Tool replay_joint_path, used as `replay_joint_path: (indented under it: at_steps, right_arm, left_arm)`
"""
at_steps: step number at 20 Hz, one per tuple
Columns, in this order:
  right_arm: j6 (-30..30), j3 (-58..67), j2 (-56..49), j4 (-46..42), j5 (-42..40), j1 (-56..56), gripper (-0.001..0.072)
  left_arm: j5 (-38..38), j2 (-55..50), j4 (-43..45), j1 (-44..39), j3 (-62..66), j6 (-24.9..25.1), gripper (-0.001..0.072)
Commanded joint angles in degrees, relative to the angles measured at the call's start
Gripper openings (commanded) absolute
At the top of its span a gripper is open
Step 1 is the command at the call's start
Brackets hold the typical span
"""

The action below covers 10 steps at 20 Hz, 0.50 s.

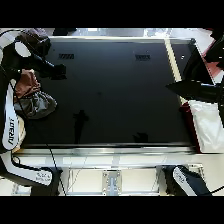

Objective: Fold the shirts.

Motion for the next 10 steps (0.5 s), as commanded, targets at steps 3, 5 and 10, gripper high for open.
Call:
replay_joint_path:
  at_steps: [3, 5, 10]
  right_arm:
    - [0.1, 0.0, 0.0, -3.2, -2.1, 2.6, 0.0435]
    - [0.1, 0.0, 0.0, -3.2, -2.0, 2.6, 0.0435]
    - [0.1, 0.0, 0.0, -3.3, -3.6, 2.6, 0.0435]
  left_arm:
    - [0.0, 0.0, 0.0, 0.0, 0.0, 0.0, 0.0009]
    - [0.0, 0.0, 0.0, 0.0, 0.0, 0.0, 0.0009]
    - [0.0, 0.0, 0.0, 0.0, 0.0, 0.0, 0.0009]
